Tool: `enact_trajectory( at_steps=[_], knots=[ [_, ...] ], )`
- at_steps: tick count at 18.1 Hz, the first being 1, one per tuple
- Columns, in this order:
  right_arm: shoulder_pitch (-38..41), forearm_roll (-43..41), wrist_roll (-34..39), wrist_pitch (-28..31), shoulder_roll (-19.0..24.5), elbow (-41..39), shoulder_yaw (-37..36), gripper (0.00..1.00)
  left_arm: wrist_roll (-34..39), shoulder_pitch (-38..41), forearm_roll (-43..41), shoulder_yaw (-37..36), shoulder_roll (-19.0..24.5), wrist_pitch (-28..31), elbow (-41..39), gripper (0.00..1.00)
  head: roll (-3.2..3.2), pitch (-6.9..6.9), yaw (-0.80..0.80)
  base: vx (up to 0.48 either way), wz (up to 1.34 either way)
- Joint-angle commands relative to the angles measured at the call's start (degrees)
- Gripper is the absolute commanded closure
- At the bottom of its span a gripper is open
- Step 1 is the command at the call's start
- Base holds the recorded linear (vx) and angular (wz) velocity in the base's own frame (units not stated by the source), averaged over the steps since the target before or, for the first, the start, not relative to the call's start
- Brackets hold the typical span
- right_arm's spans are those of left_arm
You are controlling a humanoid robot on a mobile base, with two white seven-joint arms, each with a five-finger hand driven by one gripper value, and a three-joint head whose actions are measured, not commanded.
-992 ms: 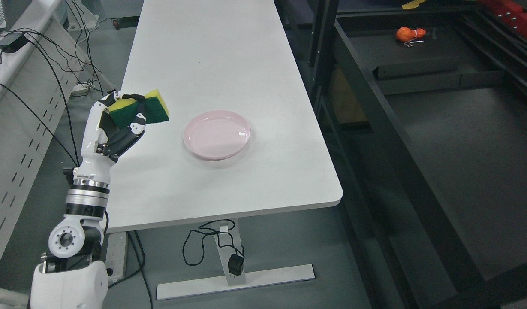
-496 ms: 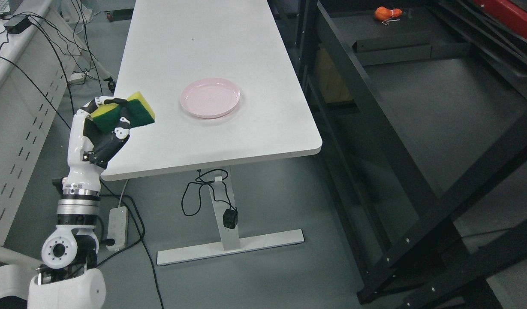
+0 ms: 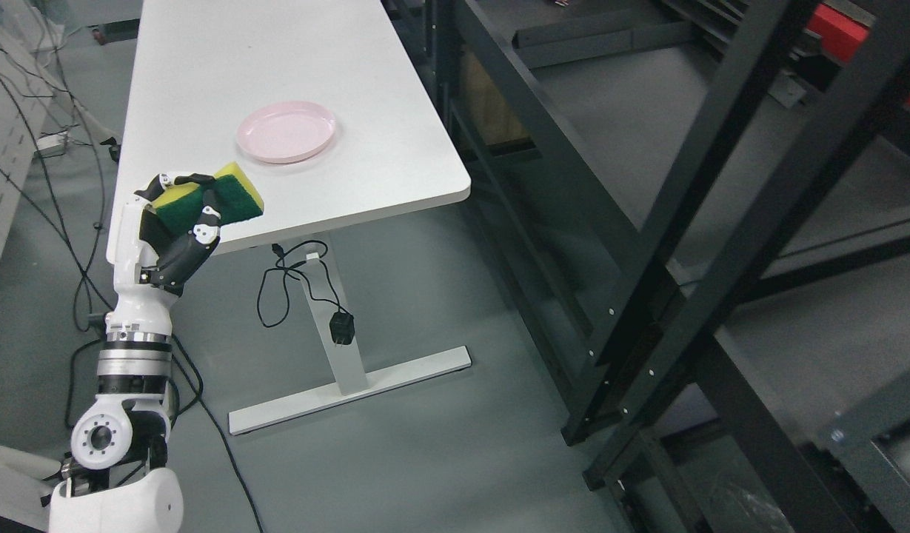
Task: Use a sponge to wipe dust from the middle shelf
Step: 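Hold the sponge in the left hand while turning toward the metal shelf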
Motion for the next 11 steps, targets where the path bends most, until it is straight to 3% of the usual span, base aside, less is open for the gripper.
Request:
enact_trajectory(
  at_steps=[1,11],
  knots=[
    [0.0,0.0,0.0,0.0,-1.0,-1.0,0.0,0.00,0.0,0.1,0.0,-0.5,0.6,0.0,-0.2,1.00,0.00,0.00,0.00,-0.216,-0.50],
    [0.0,0.0,0.0,0.0,-1.0,-1.0,0.0,0.00,-0.4,3.9,0.0,-4.1,0.6,-0.1,-1.5,1.00,0.00,0.00,0.00,-0.166,-0.62]
  ],
)
